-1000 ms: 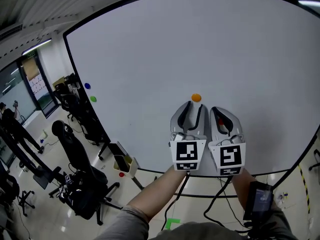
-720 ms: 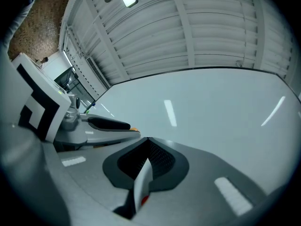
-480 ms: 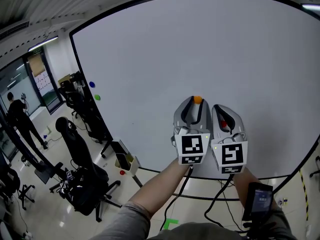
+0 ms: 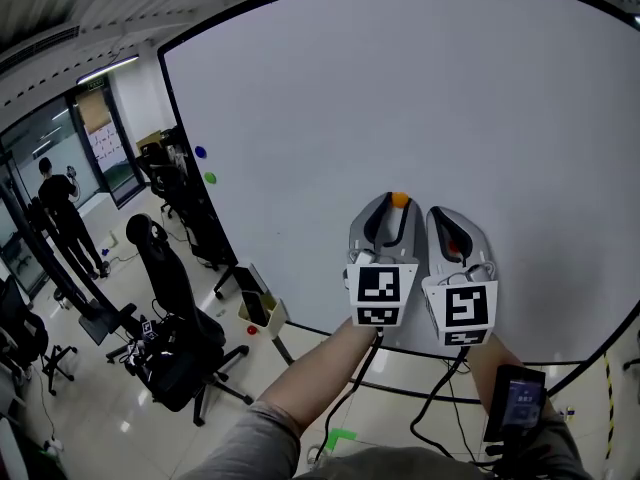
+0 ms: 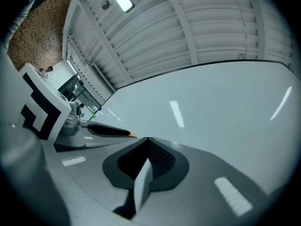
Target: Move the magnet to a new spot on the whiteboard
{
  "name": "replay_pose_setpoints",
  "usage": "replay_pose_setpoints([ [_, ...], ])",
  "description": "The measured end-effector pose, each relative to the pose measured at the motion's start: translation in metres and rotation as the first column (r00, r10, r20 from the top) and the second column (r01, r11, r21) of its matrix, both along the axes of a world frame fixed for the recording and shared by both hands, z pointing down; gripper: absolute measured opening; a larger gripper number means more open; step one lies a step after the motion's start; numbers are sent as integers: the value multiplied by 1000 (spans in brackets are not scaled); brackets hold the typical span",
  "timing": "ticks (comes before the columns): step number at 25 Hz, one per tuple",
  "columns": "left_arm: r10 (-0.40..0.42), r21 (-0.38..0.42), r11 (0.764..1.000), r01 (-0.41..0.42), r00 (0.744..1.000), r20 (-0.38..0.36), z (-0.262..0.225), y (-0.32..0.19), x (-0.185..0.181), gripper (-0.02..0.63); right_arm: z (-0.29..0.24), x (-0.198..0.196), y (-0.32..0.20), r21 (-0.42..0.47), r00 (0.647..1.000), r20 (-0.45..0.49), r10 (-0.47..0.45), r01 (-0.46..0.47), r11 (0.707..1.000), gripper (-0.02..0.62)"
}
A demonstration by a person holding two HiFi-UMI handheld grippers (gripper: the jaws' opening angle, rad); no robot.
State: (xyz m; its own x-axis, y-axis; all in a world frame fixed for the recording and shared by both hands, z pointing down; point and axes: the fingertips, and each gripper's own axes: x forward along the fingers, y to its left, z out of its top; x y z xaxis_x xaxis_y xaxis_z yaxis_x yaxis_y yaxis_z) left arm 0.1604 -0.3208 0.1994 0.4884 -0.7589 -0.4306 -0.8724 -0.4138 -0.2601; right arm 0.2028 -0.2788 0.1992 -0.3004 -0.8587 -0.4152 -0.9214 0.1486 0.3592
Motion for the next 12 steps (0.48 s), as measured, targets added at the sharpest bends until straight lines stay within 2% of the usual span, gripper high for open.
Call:
replay_pose_setpoints([
  [4,5,-4,1000,-5,1000,-6,11,-8,-22,120,7,-25,-10,5,1000,-10,-8,8,1000,6],
  [8,12,49,999,-12,1000,4,1,-1,-50,120,3,-56,-19,7,1000,-16,-12,12,1000,6],
  [12,1,44,999,-1,1000,-4,1,-14,-91,120,2,-97,-33,5,999,-26,-27,27,1000,6],
])
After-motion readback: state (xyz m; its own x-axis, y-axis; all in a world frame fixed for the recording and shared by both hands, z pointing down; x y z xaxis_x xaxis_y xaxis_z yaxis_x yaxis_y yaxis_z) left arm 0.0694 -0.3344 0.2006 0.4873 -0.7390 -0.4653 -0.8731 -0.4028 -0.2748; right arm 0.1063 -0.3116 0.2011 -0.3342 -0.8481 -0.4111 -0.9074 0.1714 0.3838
